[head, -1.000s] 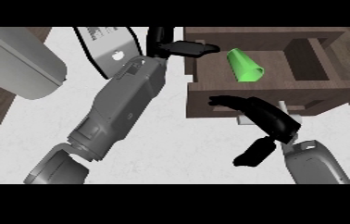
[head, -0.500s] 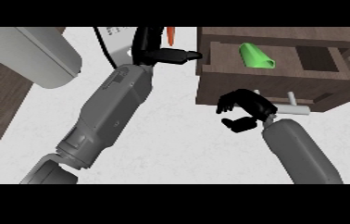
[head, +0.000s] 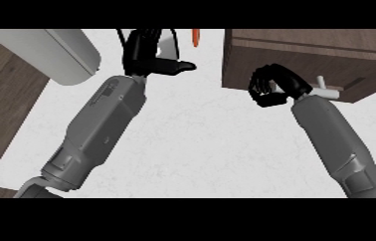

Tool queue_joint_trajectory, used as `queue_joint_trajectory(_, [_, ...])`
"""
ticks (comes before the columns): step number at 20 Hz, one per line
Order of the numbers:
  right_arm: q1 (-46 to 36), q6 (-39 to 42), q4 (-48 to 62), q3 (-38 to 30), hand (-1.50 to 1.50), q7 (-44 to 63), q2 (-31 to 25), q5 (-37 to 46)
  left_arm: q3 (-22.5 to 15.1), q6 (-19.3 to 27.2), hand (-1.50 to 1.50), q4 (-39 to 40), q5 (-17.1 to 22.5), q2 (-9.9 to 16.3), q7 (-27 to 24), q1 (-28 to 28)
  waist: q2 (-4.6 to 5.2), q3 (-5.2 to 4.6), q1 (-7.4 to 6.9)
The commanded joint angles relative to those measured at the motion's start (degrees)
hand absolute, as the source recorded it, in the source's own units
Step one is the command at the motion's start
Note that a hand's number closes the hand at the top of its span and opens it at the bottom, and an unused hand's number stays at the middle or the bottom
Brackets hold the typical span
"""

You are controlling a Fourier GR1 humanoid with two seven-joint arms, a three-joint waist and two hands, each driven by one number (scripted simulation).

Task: Pick up the cup, place it into the drawer and close the drawer

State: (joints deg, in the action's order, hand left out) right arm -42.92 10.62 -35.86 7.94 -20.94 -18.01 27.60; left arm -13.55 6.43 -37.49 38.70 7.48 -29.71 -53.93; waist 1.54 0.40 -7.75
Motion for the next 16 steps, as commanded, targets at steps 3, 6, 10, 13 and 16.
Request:
queue_joint_trajectory(3, [-9.9, -2.3, 7.5, -6.5, 1.5, 1.0, -2.8, -2.5, -0.1, -3.2, -1.5, -3.1, 0.2, 3.9, 1.7, 2.7, 0.33, -0.13, -2.05])
queue_joint_trajectory(6, [-11.8, -0.3, 7.3, -7.9, 1.5, 1.3, -5.4, -3.9, -1.4, -3.7, -1.5, -3.6, -0.2, 2.2, 1.0, 5.4, 0.42, -0.17, -2.47])
queue_joint_trajectory(10, [-10.9, 0.6, 7.3, -8.9, 1.5, 0.2, -6.4, -5.3, -1.5, -4.6, -1.5, -4.3, -0.4, 3.2, 1.1, 5.4, 1.13, -0.09, -3.06])
queue_joint_trajectory(13, [-11.2, 2.2, 6.4, -9.5, 1.5, 0.5, -8.1, -6.2, -1.2, -5.8, -1.5, -5.2, 0.5, 3.7, 2.0, 5.9, 0.95, -0.16, -3.76])
queue_joint_trajectory(16, [-11.1, 3.5, 5.2, -9.9, 1.5, 0.4, -9.1, -7.1, -1.2, -6.9, -1.5, -5.5, 0.4, 4.2, 1.2, 6.8, 1.33, -0.24, -4.54])
